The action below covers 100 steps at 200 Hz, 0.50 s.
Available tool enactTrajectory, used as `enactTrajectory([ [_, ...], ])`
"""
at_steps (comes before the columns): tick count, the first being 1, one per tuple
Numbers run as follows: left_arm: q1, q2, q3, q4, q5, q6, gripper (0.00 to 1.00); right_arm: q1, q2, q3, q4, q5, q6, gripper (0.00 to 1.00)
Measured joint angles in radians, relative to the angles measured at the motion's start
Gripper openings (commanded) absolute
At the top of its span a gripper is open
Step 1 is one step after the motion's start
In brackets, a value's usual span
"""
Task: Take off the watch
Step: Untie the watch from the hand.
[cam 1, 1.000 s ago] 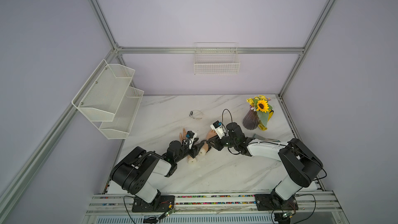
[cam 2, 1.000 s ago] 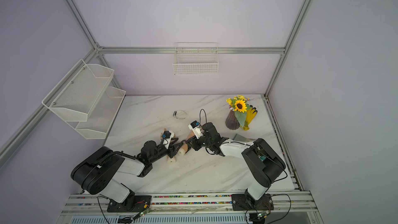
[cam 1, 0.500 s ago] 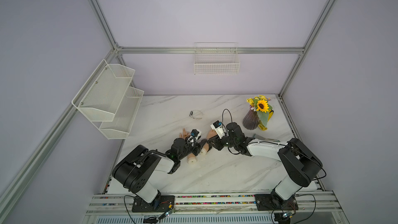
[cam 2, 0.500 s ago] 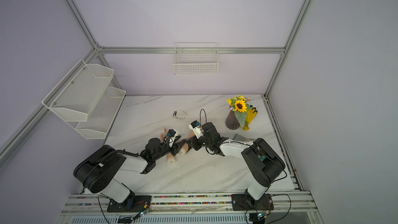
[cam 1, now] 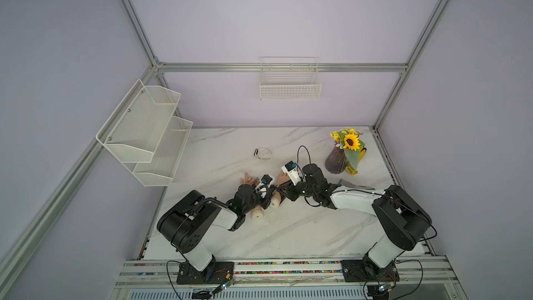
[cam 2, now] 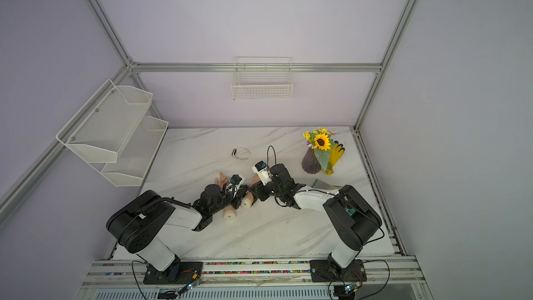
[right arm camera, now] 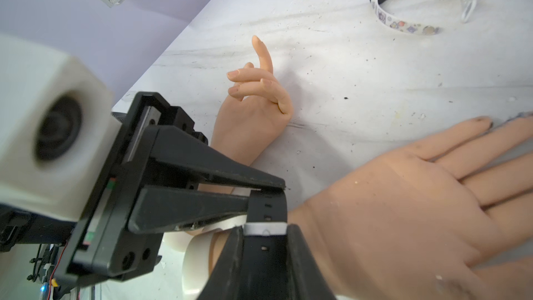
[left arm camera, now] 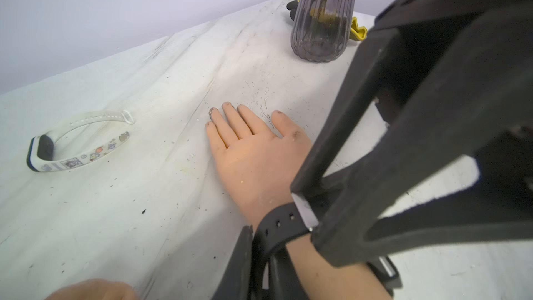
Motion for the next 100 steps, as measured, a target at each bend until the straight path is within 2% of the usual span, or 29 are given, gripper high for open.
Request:
enactTrajectory([
  [44,-0.016,-0.011,0.0,-0.018,-0.047,-0.006,0.0,0.01,-0.011,-0.024,0.034,0.04,0.026,0.18],
  [100,-0.04,-0.018,0.0,-0.033,-0.144,-0.067,0.0,0.014,-0.11,-0.124,0.086,0.132,0.084,0.18],
])
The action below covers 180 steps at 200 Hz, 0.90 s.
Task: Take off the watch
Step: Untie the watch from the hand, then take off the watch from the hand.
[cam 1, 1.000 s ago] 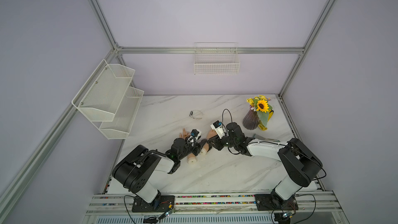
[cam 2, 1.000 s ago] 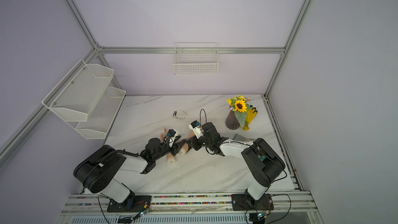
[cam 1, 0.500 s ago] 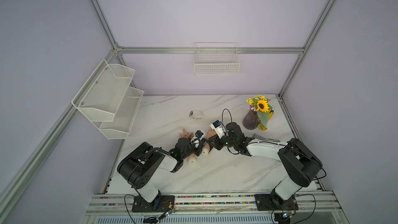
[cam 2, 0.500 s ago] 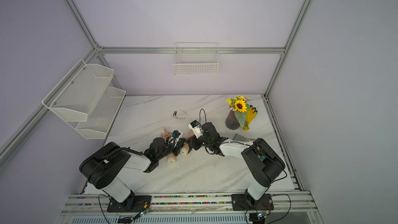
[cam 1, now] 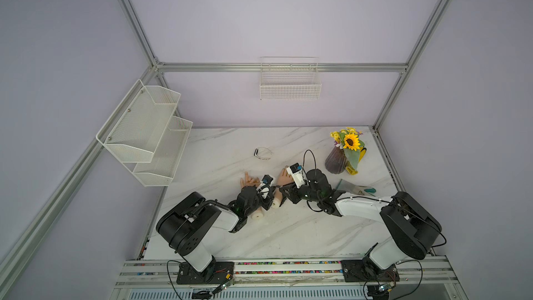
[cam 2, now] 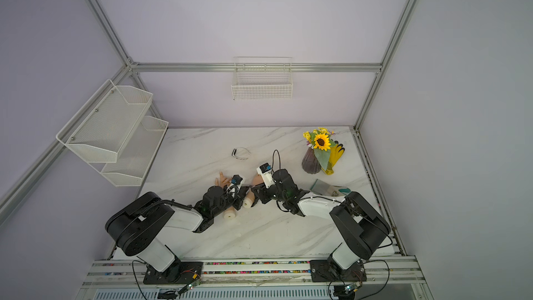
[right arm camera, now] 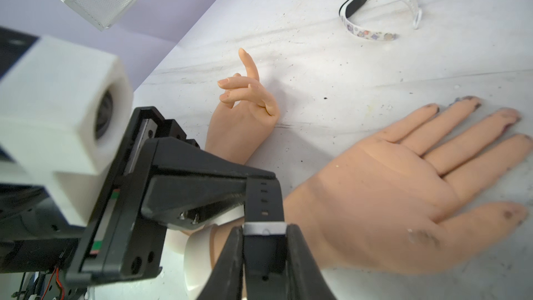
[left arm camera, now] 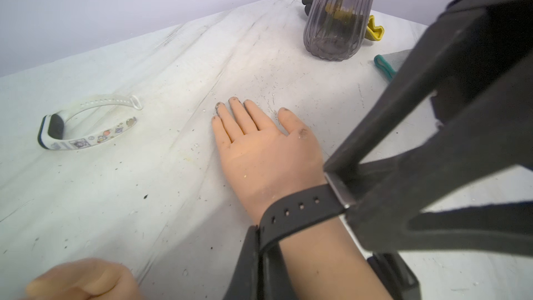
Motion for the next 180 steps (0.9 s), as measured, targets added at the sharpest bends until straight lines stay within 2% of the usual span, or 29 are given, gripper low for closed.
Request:
enactTrajectory([
  [34,0.027,0.0,0.0,-0.035,-0.109,-0.035,0.0,-0.026,-0.086,-0.056,0.014,0.047,0.036,0.19],
  [80,0.026,0.0,0.0,-0.042,-0.126,-0.063,0.0,-0.03,-0.108,-0.094,0.041,0.071,0.064,0.2],
  [91,0.026,0.0,0.0,-0.041,-0.126,-0.069,0.09,-0.03,-0.108,-0.108,0.056,0.071,0.072,0.2],
  [108,0.026,0.0,0.0,-0.041,-0.129,-0.082,0.34,-0.03,-0.108,-0.13,0.073,0.07,0.08,0.2],
  [132,0.029,-0.011,-0.005,-0.04,-0.143,-0.109,0.56,-0.035,-0.112,-0.14,0.083,0.078,0.09,0.19],
  [170,0.032,-0.087,-0.039,-0.041,-0.169,-0.134,0.98,-0.036,-0.206,-0.137,0.04,0.135,0.118,0.17],
  [180,0.033,-0.117,-0.046,-0.042,-0.175,-0.146,1.0,-0.037,-0.24,-0.132,0.014,0.156,0.127,0.16],
])
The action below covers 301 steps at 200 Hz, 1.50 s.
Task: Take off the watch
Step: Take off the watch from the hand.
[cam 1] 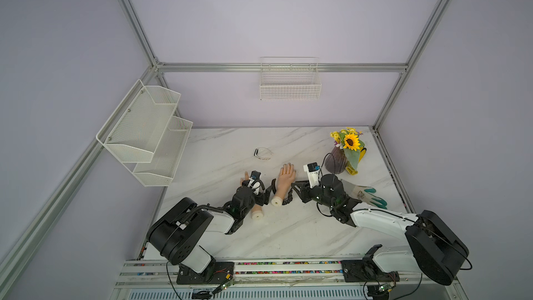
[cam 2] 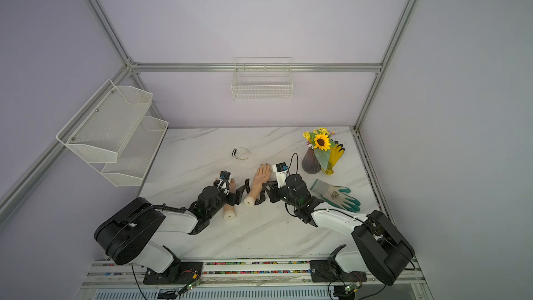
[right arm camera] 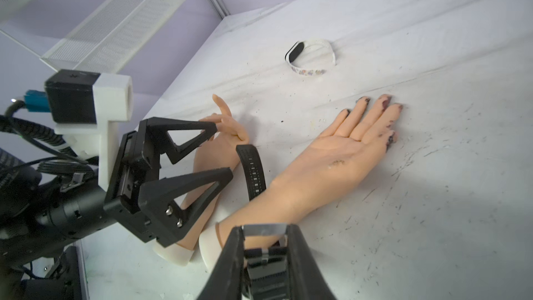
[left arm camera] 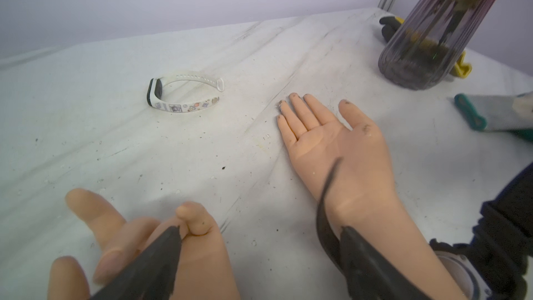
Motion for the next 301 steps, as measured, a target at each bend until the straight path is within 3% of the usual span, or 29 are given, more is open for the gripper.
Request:
enactTrajectory([
  [20,0.001,-0.069,-0.005,-0.014,-0.014,-0.007,1.0,-0.002,-0.055,0.03,-0.071,0.053,0.023,0.09],
  [85,0.001,-0.283,-0.005,-0.123,-0.074,-0.024,1.0,0.011,-0.111,0.209,-0.357,0.269,0.064,0.09],
  [110,0.001,-0.332,-0.005,-0.2,-0.116,-0.038,1.0,0.057,-0.038,0.27,-0.455,0.393,0.064,0.09],
  [158,0.001,-0.351,-0.005,-0.297,-0.195,-0.068,1.0,0.152,0.132,0.319,-0.563,0.45,0.082,0.09],
  [212,0.001,-0.382,-0.005,-0.394,-0.331,-0.104,1.0,0.228,0.171,0.497,-0.85,0.786,0.292,0.06],
  [256,0.001,-0.394,-0.005,-0.422,-0.38,-0.119,1.0,0.379,0.431,0.792,-1.201,1.093,0.526,0.06],
  [301,0.001,-0.443,-0.011,-0.428,-0.424,-0.119,1.0,0.431,0.6,0.894,-1.361,1.19,0.584,0.06],
])
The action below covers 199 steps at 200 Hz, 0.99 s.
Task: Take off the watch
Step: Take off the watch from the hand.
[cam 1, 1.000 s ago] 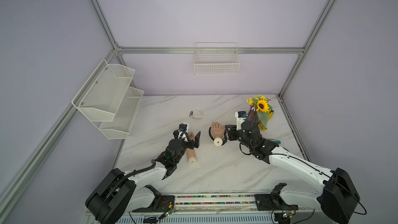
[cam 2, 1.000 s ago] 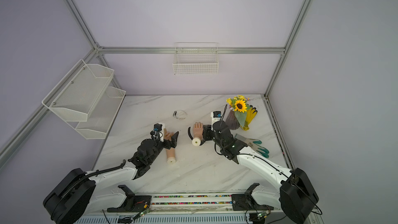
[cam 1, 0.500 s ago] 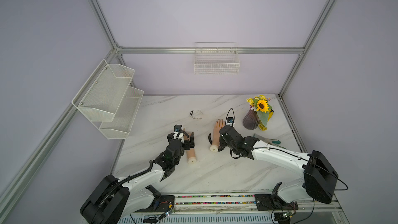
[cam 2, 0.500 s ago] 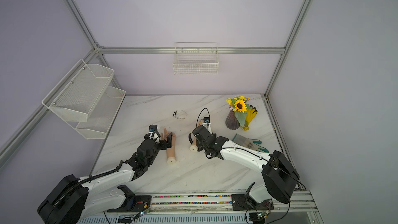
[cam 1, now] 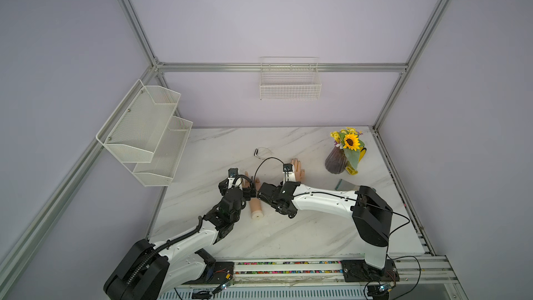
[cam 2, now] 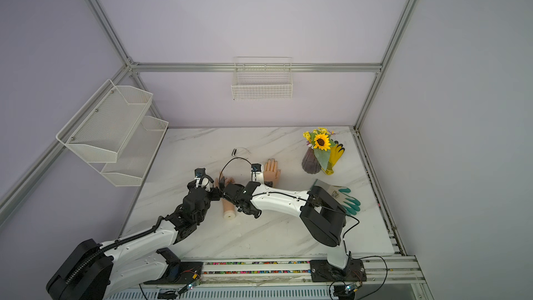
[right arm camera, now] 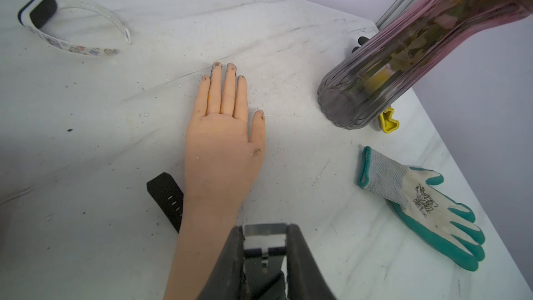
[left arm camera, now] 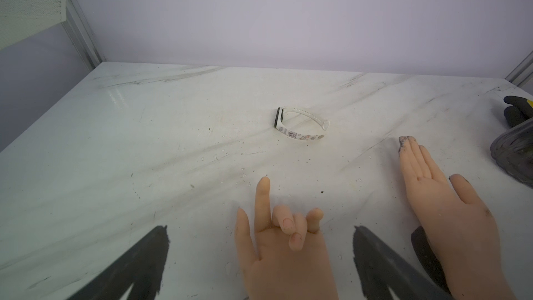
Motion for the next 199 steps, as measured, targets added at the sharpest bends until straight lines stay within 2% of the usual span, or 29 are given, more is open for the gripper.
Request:
enactTrajectory([
  [70,0.0,-0.07,-0.03,-0.017,-0.058,0.003,1.0,0.0,-0.092,0.197,-0.036,0.108,-0.078,0.05],
  [92,0.0,-0.09,-0.034,-0.022,-0.067,0.002,1.0,0.0,-0.138,0.229,0.018,0.121,-0.179,0.05],
  [110,0.0,-0.122,-0.043,-0.031,-0.07,0.001,1.0,-0.001,-0.18,0.229,0.135,0.094,-0.307,0.05],
  [129,0.0,-0.172,-0.047,-0.055,-0.07,-0.002,1.0,-0.014,-0.252,0.175,0.355,-0.03,-0.481,0.05],
  [153,0.0,-0.265,-0.047,-0.089,-0.066,-0.015,1.0,-0.081,-0.338,0.118,0.602,-0.323,-0.597,0.05],
  [178,0.0,-0.394,-0.049,-0.128,-0.045,-0.056,1.0,-0.218,-0.349,0.093,0.816,-0.626,-0.606,0.05],
  [199,0.0,-0.499,-0.071,-0.148,-0.011,-0.091,1.0,-0.318,-0.309,0.069,0.957,-0.821,-0.554,0.03],
])
